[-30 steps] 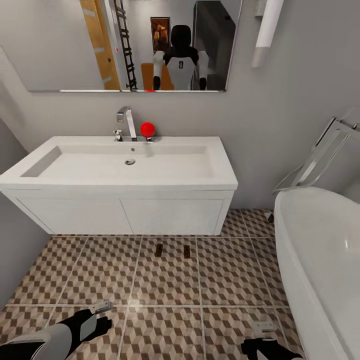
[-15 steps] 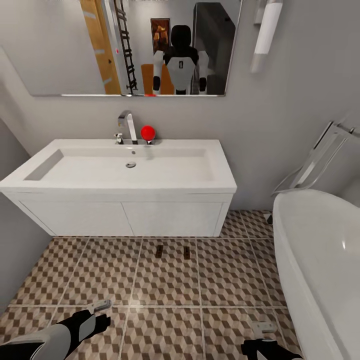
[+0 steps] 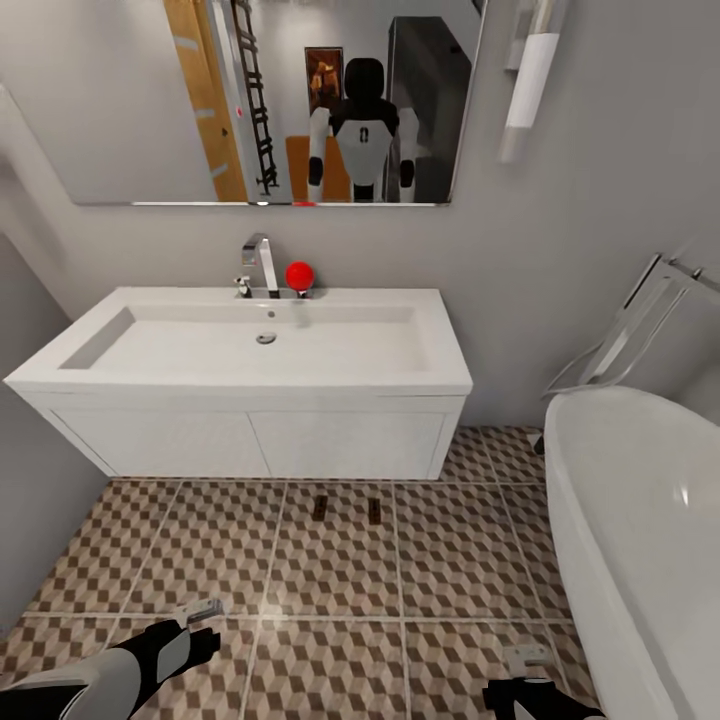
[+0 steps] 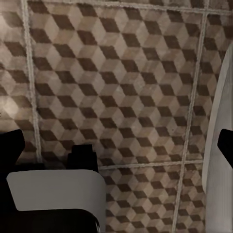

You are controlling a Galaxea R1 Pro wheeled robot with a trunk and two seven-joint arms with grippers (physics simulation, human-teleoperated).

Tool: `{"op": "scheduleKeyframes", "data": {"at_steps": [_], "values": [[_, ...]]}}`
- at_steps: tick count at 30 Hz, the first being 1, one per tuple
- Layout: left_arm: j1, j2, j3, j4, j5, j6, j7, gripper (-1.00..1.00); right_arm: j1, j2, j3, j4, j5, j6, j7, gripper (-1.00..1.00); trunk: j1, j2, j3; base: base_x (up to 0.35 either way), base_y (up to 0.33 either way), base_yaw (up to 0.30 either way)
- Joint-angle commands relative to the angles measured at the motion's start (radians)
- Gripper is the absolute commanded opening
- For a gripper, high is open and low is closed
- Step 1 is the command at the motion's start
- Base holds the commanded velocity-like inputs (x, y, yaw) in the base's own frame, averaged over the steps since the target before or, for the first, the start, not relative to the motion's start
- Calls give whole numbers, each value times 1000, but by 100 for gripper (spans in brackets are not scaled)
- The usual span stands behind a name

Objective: Take the four mousetraps from the cabinet in the bathroom and place them on the bathroom floor. Make sure all four end up on the same floor surface, and ensure that at least two of them are either under or directly next to the same bathroom sink.

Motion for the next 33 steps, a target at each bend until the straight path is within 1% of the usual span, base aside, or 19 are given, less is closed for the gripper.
{"op": "scheduleKeyframes", "data": {"at_steps": [1,21,33], "values": [[-1,0,1,1,6,1,3,100,0,0,9,-3,-8,7,-4,100,-4,7,4,0,0,89],[-1,0,1,2,6,1,2,100,0,-1,9,-3,-9,6,-4,100,-81,147,95,0,0,117],[-1,0,0,2,6,1,1,100,0,-1,7,-3,-9,6,-4,100,-127,231,139,0,0,34]]}}
